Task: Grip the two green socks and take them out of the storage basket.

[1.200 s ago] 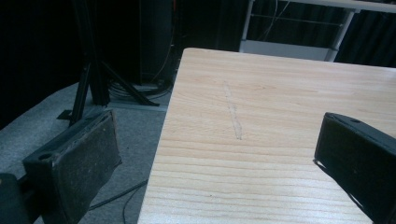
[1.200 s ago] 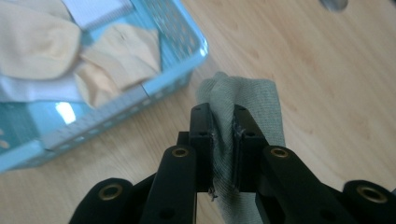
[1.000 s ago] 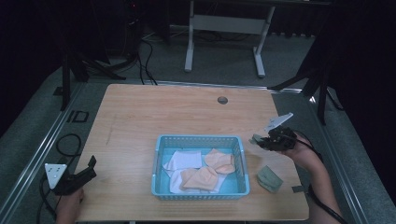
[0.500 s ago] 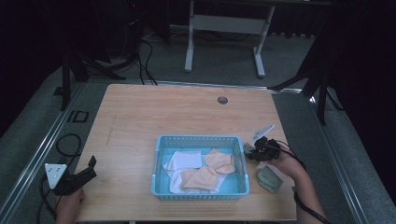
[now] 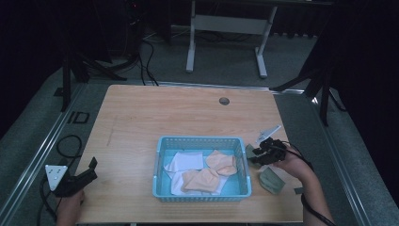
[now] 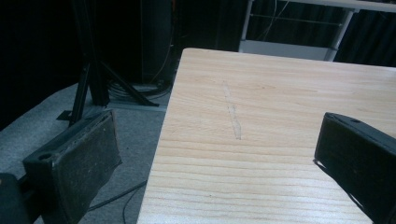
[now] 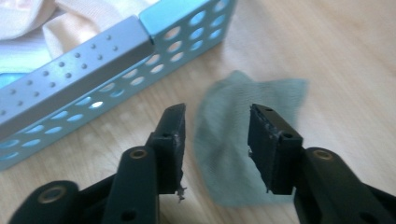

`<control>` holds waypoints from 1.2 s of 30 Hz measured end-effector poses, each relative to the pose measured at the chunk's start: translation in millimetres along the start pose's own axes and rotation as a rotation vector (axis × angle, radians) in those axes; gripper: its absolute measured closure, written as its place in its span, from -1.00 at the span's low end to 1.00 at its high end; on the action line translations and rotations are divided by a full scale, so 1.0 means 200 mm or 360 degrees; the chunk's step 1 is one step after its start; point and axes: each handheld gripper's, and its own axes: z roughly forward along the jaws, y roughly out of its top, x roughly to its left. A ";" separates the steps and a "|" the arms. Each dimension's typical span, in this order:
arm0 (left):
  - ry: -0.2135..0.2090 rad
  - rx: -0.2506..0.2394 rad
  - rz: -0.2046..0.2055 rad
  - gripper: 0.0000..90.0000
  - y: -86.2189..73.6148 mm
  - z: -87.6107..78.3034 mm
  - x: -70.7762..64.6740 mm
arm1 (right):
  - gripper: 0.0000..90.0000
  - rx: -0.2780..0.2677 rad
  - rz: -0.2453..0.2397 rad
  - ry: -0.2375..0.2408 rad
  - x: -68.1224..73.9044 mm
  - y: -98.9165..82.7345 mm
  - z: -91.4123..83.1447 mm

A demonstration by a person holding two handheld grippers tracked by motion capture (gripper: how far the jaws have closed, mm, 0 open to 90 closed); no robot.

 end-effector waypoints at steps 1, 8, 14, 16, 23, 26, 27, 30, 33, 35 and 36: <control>0.0000 0.0001 0.0000 -0.99 0.00 0.00 0.00 | 0.13 -0.0040 0.0015 -0.0005 -0.01 -0.01 -0.02; 0.0000 0.0002 0.0004 -0.99 0.00 0.00 0.00 | -0.06 -0.0208 0.0184 -0.0153 -0.07 -0.11 -0.12; 0.0003 0.0001 0.0001 -0.99 0.00 0.00 0.00 | -0.38 -0.0236 0.0319 -0.0257 -0.09 -0.21 -0.13; 0.0003 0.0000 0.0000 -0.99 0.00 0.00 0.00 | -0.51 -0.0257 0.0384 -0.0288 -0.11 -0.25 -0.13; 0.0003 0.0002 0.0001 -0.99 0.00 0.00 0.00 | -0.76 -0.0364 0.0601 -0.0321 -0.15 -0.38 -0.14; 0.0002 0.0001 0.0000 -0.99 0.00 0.00 0.00 | -0.77 -0.0415 0.0671 -0.0375 -0.15 -0.45 -0.14; 0.0001 0.0001 0.0000 -0.99 0.00 0.00 0.00 | -0.77 -0.0445 0.0722 -0.0353 -0.16 -0.48 -0.14; 0.0002 0.0001 -0.0001 -0.99 0.00 0.00 0.00 | -0.73 -0.0492 0.0801 -0.0431 -0.16 -0.55 -0.13; 0.0003 0.0003 0.0001 -0.99 0.00 0.00 0.00 | -0.74 -0.0519 0.0873 -0.0483 -0.15 -0.61 -0.11; 0.0003 0.0003 0.0000 -0.99 0.00 0.00 0.00 | -0.74 -0.0546 0.0907 -0.0525 -0.14 -0.65 -0.11; 0.0002 0.0003 0.0000 -0.99 0.00 0.00 0.00 | -0.74 -0.0557 0.0924 -0.0551 -0.13 -0.66 -0.11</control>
